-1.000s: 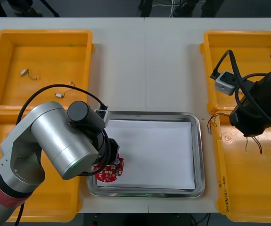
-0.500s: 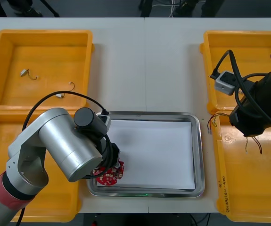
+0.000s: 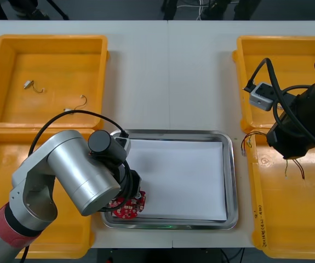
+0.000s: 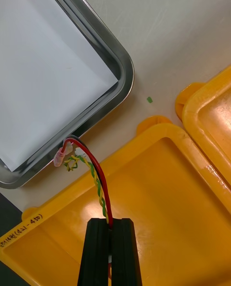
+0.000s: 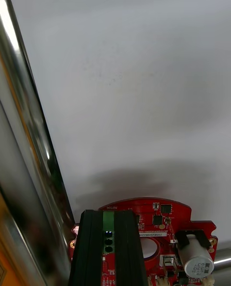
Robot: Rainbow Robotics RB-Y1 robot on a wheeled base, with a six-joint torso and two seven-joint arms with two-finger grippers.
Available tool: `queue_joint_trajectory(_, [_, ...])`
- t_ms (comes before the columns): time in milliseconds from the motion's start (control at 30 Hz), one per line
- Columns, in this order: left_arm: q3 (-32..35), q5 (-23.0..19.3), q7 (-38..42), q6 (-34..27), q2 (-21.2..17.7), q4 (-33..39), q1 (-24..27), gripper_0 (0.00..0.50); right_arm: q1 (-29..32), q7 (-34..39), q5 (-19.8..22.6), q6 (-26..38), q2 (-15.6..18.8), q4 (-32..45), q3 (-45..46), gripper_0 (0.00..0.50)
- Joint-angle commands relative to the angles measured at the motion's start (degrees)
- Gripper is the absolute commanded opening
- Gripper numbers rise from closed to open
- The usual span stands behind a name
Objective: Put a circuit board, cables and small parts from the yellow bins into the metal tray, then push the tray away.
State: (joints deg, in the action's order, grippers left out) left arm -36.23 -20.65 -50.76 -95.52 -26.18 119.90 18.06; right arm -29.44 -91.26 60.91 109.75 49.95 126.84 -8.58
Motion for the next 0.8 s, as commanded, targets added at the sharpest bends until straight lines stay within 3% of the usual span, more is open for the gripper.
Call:
queue_joint_trajectory(33, [-1.21,0.53,1.80,1.30,1.31,0.51,-1.09,0.009,-1.76,1.70,0.35,0.25,-0.38,1.57,-0.56,0.000])
queue_joint_trajectory(100, [-1.57,0.62,1.98,1.83,1.22,0.51,-1.18,0.110,-1.85,1.70,0.35,0.25,-0.38,1.57,-0.65,0.000])
queue_joint_trajectory(167, [-1.92,0.88,2.33,2.35,0.96,0.51,-1.27,0.250,-1.85,1.70,0.26,0.25,-0.38,1.57,-0.65,0.000])
queue_joint_trajectory(333, [-2.18,0.97,2.86,2.71,0.78,0.51,-1.36,0.295,-1.85,1.70,0.26,0.25,-0.38,1.57,-0.65,0.000])
queue_joint_trajectory(367, [-2.18,0.97,2.86,2.71,0.78,0.51,-1.36,0.343,-1.85,1.70,0.35,0.25,-0.38,1.57,-0.56,0.000])
queue_joint_trajectory(400, [-2.18,1.06,2.95,2.79,0.70,0.51,-1.36,0.462,-1.85,1.70,0.26,0.25,-0.38,1.57,-0.65,0.000])
queue_joint_trajectory(433, [-2.18,1.06,3.03,2.88,0.70,0.51,-1.36,0.500,-1.76,1.70,0.26,0.25,-0.38,1.57,-0.65,0.000])
queue_joint_trajectory(800, [-1.48,0.18,4.18,3.14,0.70,0.95,-0.39,0.500,-1.76,1.70,-0.27,0.25,-1.08,1.57,-0.65,0.000])
